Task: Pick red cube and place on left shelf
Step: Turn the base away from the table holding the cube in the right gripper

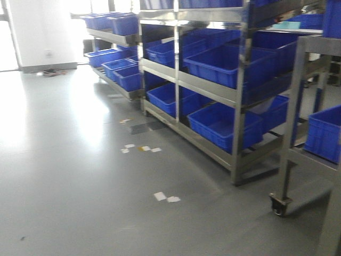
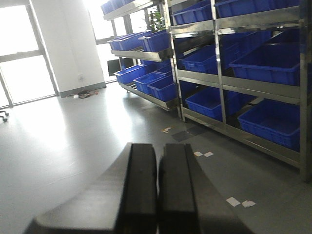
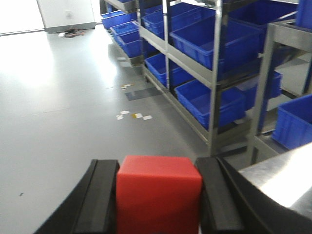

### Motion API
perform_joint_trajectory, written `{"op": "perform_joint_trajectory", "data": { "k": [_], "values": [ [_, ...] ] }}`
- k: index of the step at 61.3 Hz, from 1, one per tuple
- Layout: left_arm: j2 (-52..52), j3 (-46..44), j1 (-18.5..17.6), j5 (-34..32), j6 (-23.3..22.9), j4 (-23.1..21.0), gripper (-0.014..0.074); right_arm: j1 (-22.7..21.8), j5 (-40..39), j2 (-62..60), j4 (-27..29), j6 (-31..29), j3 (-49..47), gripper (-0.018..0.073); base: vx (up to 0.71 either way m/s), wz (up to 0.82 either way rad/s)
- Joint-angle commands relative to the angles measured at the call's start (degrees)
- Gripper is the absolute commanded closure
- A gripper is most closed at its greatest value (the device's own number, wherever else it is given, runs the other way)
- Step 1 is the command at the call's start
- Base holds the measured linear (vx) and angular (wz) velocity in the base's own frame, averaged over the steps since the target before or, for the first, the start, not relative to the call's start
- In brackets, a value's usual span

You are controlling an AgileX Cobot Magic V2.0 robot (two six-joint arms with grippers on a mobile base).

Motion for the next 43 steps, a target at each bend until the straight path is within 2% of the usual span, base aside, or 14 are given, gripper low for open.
{"op": "perform_joint_trajectory", "data": {
  "k": [1, 43],
  "values": [
    [0.4, 1.26, -0.31, -5.2, 0.03, -0.27, 0.0491, -0.33, -5.49, 0.0, -0.62, -0.22, -1.64, 0.0501, -0.13, 0.06],
    [0.4, 1.26, -0.31, -5.2, 0.03, -0.27, 0.0491, -0.33, -5.49, 0.0, -0.62, -0.22, -1.64, 0.0501, -0.09, 0.36]
  ]
}}
